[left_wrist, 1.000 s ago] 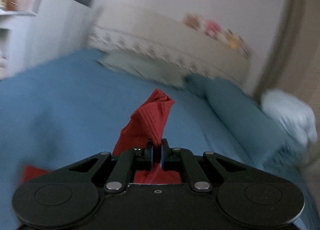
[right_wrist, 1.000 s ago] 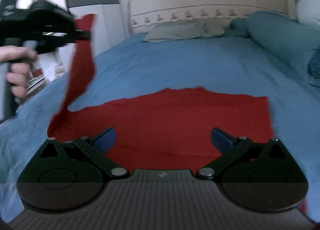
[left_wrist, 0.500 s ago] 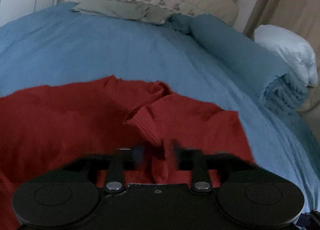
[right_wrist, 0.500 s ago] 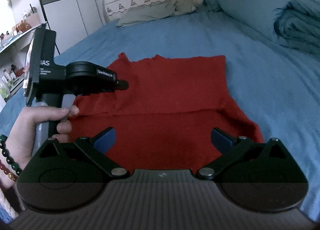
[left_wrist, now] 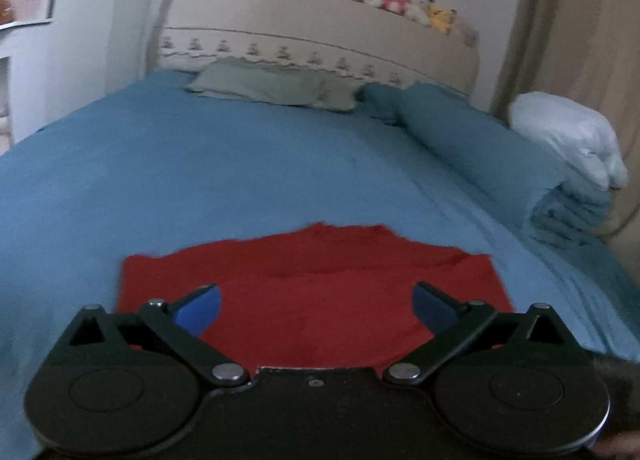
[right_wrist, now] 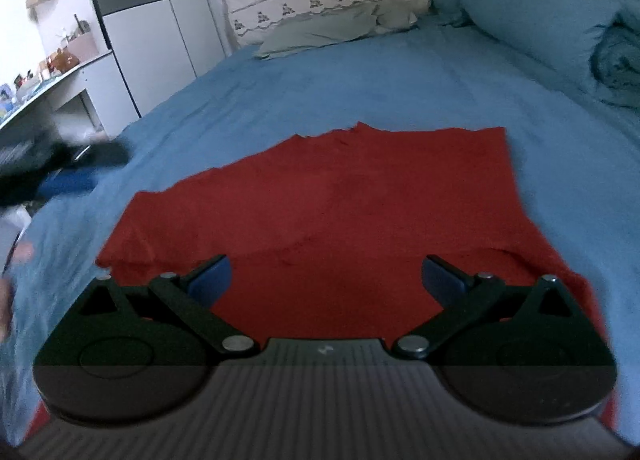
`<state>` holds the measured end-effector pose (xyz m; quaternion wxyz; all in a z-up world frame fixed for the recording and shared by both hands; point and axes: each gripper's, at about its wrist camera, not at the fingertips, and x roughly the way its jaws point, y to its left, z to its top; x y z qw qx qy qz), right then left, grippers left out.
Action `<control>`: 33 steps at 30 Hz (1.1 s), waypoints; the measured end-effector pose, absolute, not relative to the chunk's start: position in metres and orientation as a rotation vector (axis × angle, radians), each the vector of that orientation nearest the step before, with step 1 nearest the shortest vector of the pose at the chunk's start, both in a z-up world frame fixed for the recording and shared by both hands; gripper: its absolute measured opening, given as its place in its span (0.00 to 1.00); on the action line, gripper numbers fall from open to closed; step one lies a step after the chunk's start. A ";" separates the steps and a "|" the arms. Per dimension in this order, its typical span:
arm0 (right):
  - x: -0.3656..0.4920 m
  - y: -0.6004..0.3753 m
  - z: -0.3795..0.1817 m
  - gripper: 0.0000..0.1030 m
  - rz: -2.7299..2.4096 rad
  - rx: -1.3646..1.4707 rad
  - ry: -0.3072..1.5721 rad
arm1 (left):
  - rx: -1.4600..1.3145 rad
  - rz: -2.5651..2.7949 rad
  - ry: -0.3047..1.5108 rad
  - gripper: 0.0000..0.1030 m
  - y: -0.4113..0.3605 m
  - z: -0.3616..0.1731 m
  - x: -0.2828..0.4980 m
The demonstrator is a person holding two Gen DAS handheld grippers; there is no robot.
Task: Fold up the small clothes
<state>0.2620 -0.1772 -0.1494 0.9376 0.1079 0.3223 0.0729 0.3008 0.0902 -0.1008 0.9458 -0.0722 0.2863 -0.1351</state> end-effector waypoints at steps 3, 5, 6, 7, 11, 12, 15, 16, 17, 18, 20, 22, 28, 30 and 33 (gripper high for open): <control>0.288 -0.161 -0.156 1.00 0.114 0.226 0.671 | -0.201 -0.249 0.602 1.00 0.103 -0.116 0.301; 0.303 -0.155 -0.160 1.00 0.058 0.227 0.683 | -0.238 -0.252 0.637 1.00 0.107 -0.124 0.305; 0.308 -0.154 -0.162 1.00 0.034 0.243 0.686 | -0.243 -0.251 0.654 1.00 0.110 -0.125 0.308; 0.313 -0.155 -0.164 0.99 0.021 0.270 0.683 | -0.248 -0.245 0.659 1.00 0.112 -0.125 0.310; 0.335 -0.169 -0.177 0.80 -0.038 0.382 0.693 | -0.265 -0.232 0.675 1.00 0.119 -0.125 0.324; 0.340 -0.171 -0.181 0.73 -0.050 0.405 0.707 | -0.267 -0.230 0.675 1.00 0.120 -0.125 0.327; 0.349 -0.179 -0.192 0.70 -0.080 0.469 0.718 | -0.260 -0.223 0.668 1.00 0.125 -0.124 0.328; 0.350 -0.180 -0.194 0.70 -0.088 0.477 0.713 | -0.258 -0.223 0.667 1.00 0.125 -0.125 0.328; 0.352 -0.179 -0.194 0.70 -0.091 0.473 0.709 | -0.255 -0.223 0.666 1.00 0.126 -0.126 0.327; 0.354 -0.177 -0.194 0.67 -0.095 0.461 0.706 | -0.252 -0.222 0.666 1.00 0.127 -0.126 0.327; 0.357 -0.172 -0.193 0.53 -0.100 0.424 0.701 | -0.247 -0.220 0.671 1.00 0.128 -0.128 0.327; 0.359 -0.167 -0.192 0.37 -0.095 0.377 0.700 | -0.244 -0.216 0.680 1.00 0.127 -0.130 0.330; 0.367 -0.164 -0.195 0.37 -0.080 0.335 0.711 | -0.227 -0.209 0.718 1.00 0.128 -0.142 0.331; 0.369 -0.163 -0.193 0.28 -0.076 0.315 0.714 | -0.204 -0.197 0.742 1.00 0.131 -0.149 0.329; 0.369 -0.163 -0.179 0.23 -0.041 0.279 0.687 | -0.196 -0.164 0.803 1.00 0.139 -0.166 0.325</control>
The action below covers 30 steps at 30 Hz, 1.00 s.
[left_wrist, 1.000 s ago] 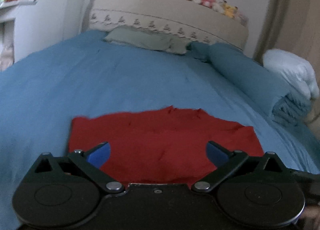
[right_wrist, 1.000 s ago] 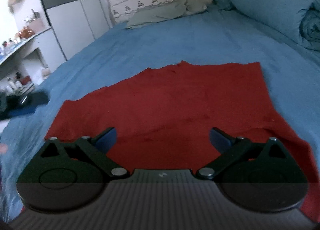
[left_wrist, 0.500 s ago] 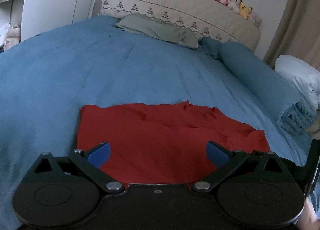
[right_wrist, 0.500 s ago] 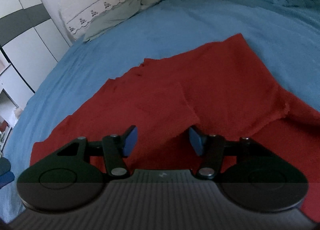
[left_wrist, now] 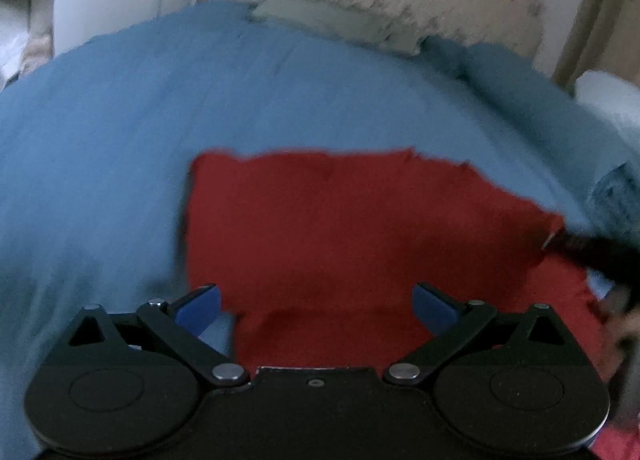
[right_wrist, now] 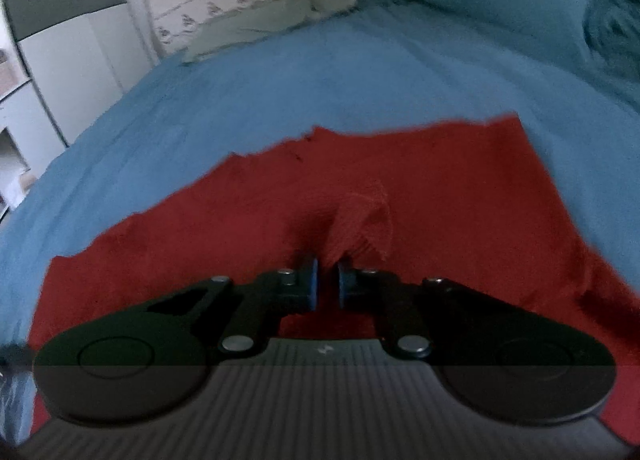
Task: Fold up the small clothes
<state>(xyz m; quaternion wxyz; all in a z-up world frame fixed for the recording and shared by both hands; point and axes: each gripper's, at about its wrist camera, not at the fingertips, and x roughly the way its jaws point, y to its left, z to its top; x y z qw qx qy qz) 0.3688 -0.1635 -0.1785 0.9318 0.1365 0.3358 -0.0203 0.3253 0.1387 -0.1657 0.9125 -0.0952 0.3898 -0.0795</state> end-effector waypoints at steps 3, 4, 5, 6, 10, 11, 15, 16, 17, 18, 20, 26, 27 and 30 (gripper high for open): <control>0.373 -0.167 -0.152 0.22 -0.003 0.231 0.612 | -0.252 -0.154 0.844 1.00 0.148 -0.176 0.327; 0.374 -0.170 -0.141 0.22 0.004 0.217 0.581 | -0.253 -0.145 0.846 1.00 0.149 -0.177 0.329; 0.373 -0.174 -0.130 0.22 0.005 0.203 0.548 | -0.247 -0.135 0.844 1.00 0.149 -0.177 0.330; 0.372 -0.180 -0.122 0.22 0.001 0.194 0.518 | -0.239 -0.126 0.838 1.00 0.150 -0.177 0.331; 0.366 -0.210 -0.115 0.22 -0.081 0.178 0.486 | -0.231 -0.108 0.834 1.00 0.149 -0.178 0.333; 0.366 -0.217 -0.123 0.22 -0.109 0.175 0.508 | -0.228 -0.105 0.836 1.00 0.150 -0.180 0.332; 0.366 -0.237 -0.167 0.22 -0.158 0.195 0.616 | -0.209 -0.094 0.834 1.00 0.150 -0.180 0.335; 0.365 -0.239 -0.177 0.21 -0.150 0.196 0.631 | -0.203 -0.091 0.834 1.00 0.148 -0.180 0.336; 0.364 -0.241 -0.183 0.21 -0.140 0.194 0.636 | -0.199 -0.088 0.834 1.00 0.149 -0.181 0.335; 0.363 -0.243 -0.188 0.21 -0.135 0.188 0.637 | -0.194 -0.085 0.835 1.00 0.148 -0.182 0.336; 0.362 -0.246 -0.194 0.22 -0.124 0.180 0.656 | -0.175 -0.057 0.833 1.00 0.148 -0.183 0.337; 0.359 -0.253 -0.196 0.21 -0.187 0.144 0.665 | -0.119 0.114 0.826 0.99 0.161 -0.189 0.342; 0.359 -0.255 -0.197 0.21 -0.208 0.141 0.673 | -0.118 0.139 0.824 1.00 0.163 -0.189 0.341; 0.358 -0.259 -0.201 0.21 -0.235 0.142 0.685 | -0.136 0.172 0.822 1.00 0.171 -0.191 0.340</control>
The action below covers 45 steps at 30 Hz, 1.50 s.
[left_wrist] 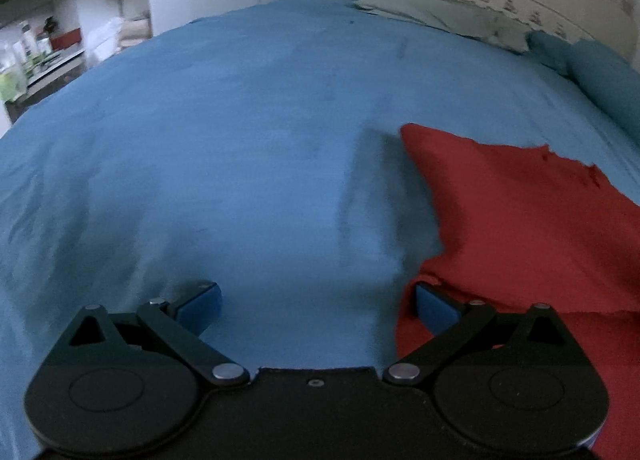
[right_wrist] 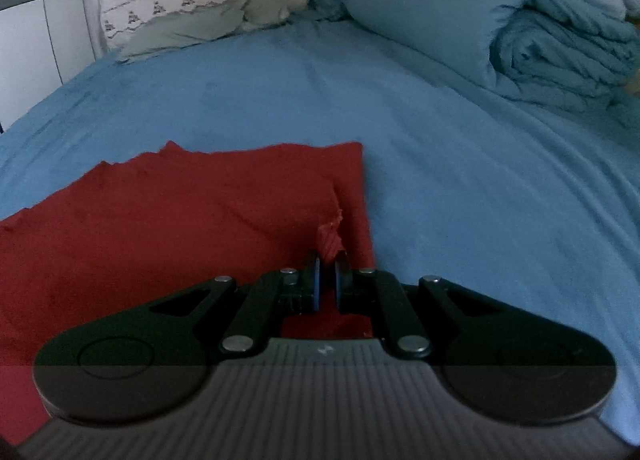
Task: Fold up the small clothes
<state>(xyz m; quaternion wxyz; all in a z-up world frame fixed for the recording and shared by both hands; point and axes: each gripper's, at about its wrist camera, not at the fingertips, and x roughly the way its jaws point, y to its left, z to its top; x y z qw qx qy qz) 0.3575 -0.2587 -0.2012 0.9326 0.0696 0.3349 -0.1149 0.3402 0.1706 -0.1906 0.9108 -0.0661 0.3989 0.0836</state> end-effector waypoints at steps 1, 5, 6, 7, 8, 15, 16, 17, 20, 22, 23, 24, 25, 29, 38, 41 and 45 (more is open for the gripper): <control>0.356 -0.258 -0.202 0.21 -0.241 0.128 0.684 | -0.139 0.185 0.821 1.00 0.172 -0.191 0.339; 0.353 -0.255 -0.200 0.22 -0.262 0.108 0.688 | -0.147 0.240 0.829 0.99 0.175 -0.188 0.329; 0.353 -0.254 -0.199 0.25 -0.266 0.098 0.691 | -0.142 0.248 0.831 0.97 0.174 -0.185 0.327; 0.351 -0.251 -0.197 0.36 -0.275 0.085 0.692 | -0.149 0.235 0.812 0.96 0.173 -0.178 0.325; 0.348 -0.249 -0.193 0.45 -0.286 0.076 0.679 | -0.169 0.195 0.773 0.96 0.171 -0.172 0.321; 0.332 -0.224 -0.175 0.84 -0.095 0.062 0.494 | -0.235 -0.285 0.585 0.96 0.133 -0.148 0.337; 0.339 -0.223 -0.179 0.84 -0.056 0.089 0.517 | -0.229 -0.316 0.586 0.96 0.127 -0.153 0.342; 0.345 -0.223 -0.185 0.84 -0.031 0.111 0.537 | -0.234 -0.347 0.593 0.96 0.124 -0.158 0.348; 0.358 -0.225 -0.206 0.84 -0.028 0.140 0.584 | -0.204 -0.292 0.675 0.88 0.121 -0.181 0.367; 0.362 -0.229 -0.218 0.85 -0.040 0.149 0.614 | -0.207 -0.276 0.678 0.89 0.125 -0.192 0.371; 0.360 -0.231 -0.220 0.85 -0.034 0.165 0.593 | -0.193 -0.272 0.679 0.89 0.124 -0.194 0.372; 0.361 -0.231 -0.220 0.85 -0.031 0.171 0.595 | -0.172 -0.263 0.690 0.90 0.122 -0.195 0.373; 0.362 -0.231 -0.219 0.85 -0.028 0.170 0.600 | -0.152 -0.252 0.699 0.90 0.120 -0.194 0.375; 0.351 -0.236 -0.205 0.85 -0.010 0.164 0.595 | -0.208 -0.233 0.719 0.90 0.122 -0.170 0.370; 0.236 -0.251 -0.100 1.00 0.012 0.085 0.496 | -0.140 -0.138 0.613 1.00 0.132 -0.057 0.244; 0.181 -0.260 -0.069 1.00 0.019 0.066 0.464 | -0.116 -0.108 0.652 1.00 0.134 -0.045 0.199; 0.112 -0.272 -0.054 1.00 0.011 0.019 0.528 | -0.118 -0.091 0.722 1.00 0.140 -0.060 0.140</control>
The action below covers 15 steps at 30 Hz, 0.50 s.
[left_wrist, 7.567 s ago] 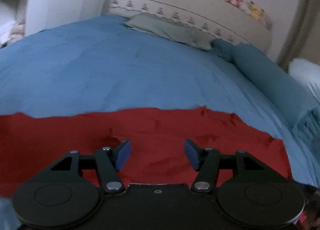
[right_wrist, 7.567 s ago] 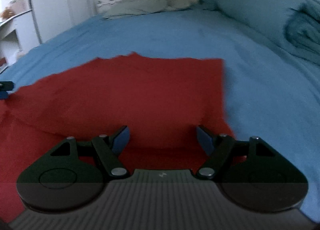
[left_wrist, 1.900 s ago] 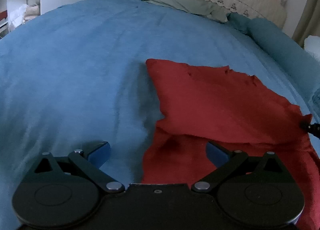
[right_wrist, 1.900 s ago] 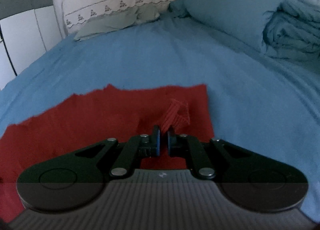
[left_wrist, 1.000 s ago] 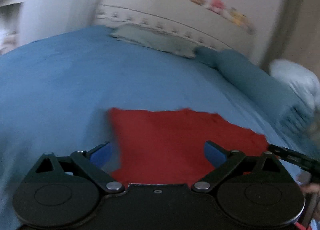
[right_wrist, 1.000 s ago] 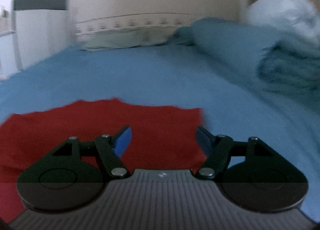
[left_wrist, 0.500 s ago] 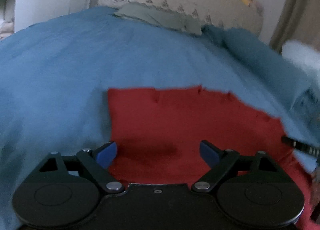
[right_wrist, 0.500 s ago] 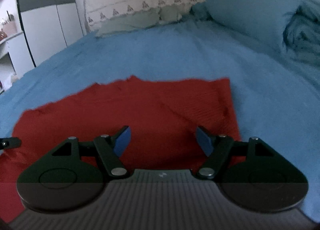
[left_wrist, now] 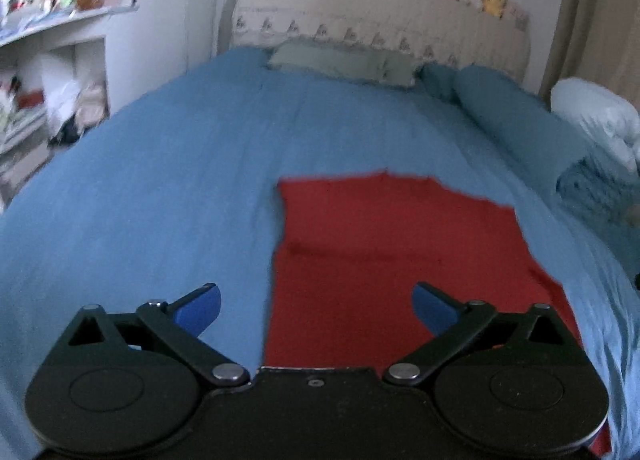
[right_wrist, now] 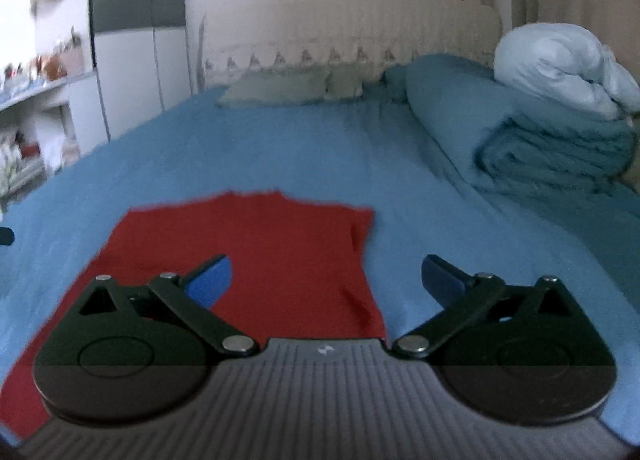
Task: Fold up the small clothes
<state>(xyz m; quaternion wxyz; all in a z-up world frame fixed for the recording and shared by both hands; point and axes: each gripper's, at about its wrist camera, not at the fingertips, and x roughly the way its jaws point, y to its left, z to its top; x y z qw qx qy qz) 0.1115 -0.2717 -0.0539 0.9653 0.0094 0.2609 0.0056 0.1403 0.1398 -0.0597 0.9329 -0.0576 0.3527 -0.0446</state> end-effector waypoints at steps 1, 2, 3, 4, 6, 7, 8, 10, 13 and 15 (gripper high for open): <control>0.095 -0.274 -0.055 1.00 0.010 0.019 0.543 | -0.129 -0.078 0.750 1.00 0.142 -0.068 0.130; 0.080 -0.277 -0.058 1.00 0.003 0.022 0.561 | -0.145 -0.062 0.778 1.00 0.145 -0.076 0.119; 0.063 -0.281 -0.063 1.00 -0.003 0.031 0.579 | -0.170 -0.051 0.802 1.00 0.147 -0.085 0.109; 0.049 -0.284 -0.070 1.00 -0.005 0.042 0.593 | -0.198 -0.046 0.821 0.99 0.150 -0.093 0.098; 0.028 -0.289 -0.085 1.00 -0.002 0.069 0.629 | -0.231 -0.043 0.856 0.95 0.151 -0.108 0.081; 0.017 -0.291 -0.094 1.00 -0.010 0.087 0.650 | -0.227 -0.038 0.870 0.93 0.150 -0.115 0.076; 0.009 -0.293 -0.101 1.00 -0.024 0.106 0.665 | -0.218 -0.038 0.882 0.89 0.147 -0.120 0.073; -0.003 -0.295 -0.117 1.00 -0.040 0.155 0.686 | -0.201 -0.052 0.903 0.86 0.144 -0.130 0.066; -0.016 -0.294 -0.136 1.00 -0.058 0.215 0.729 | -0.177 -0.053 0.932 0.77 0.141 -0.145 0.063; -0.022 -0.291 -0.146 1.00 -0.069 0.224 0.752 | -0.169 -0.052 0.948 0.73 0.141 -0.153 0.060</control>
